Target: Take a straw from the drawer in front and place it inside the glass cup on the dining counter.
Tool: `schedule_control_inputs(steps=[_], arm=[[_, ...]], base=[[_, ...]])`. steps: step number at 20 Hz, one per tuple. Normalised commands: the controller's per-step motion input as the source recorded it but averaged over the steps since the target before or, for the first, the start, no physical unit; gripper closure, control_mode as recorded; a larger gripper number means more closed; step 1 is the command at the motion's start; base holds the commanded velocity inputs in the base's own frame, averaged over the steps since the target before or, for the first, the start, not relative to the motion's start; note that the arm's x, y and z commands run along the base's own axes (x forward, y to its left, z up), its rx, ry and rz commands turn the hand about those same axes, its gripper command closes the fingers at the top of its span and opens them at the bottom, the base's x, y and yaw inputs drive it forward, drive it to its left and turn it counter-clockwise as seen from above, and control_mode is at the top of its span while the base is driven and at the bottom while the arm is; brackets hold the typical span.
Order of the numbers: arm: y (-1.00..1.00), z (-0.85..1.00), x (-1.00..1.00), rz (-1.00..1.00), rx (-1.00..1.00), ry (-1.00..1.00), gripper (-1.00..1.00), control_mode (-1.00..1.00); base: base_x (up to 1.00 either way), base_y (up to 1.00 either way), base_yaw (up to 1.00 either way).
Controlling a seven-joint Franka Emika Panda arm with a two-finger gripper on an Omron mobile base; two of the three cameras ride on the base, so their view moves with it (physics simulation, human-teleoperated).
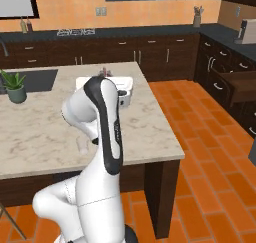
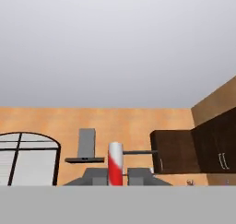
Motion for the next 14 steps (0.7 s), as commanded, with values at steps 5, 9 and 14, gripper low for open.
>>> schedule_control_inputs(steps=[5, 9, 14], arm=[[0.03, 0.01, 0.03, 0.47, -0.07, -0.11, 1.0, -1.0], [0.3, 0.0, 0.28, 0.34, -0.14, -0.02, 1.0, -1.0], [0.36, 0.0, 0.08, 0.16, -0.14, -0.01, 1.0, -1.0]], base=[[0.0, 0.0, 0.0], [0.0, 0.0, 0.0], [0.0, 0.0, 0.0]])
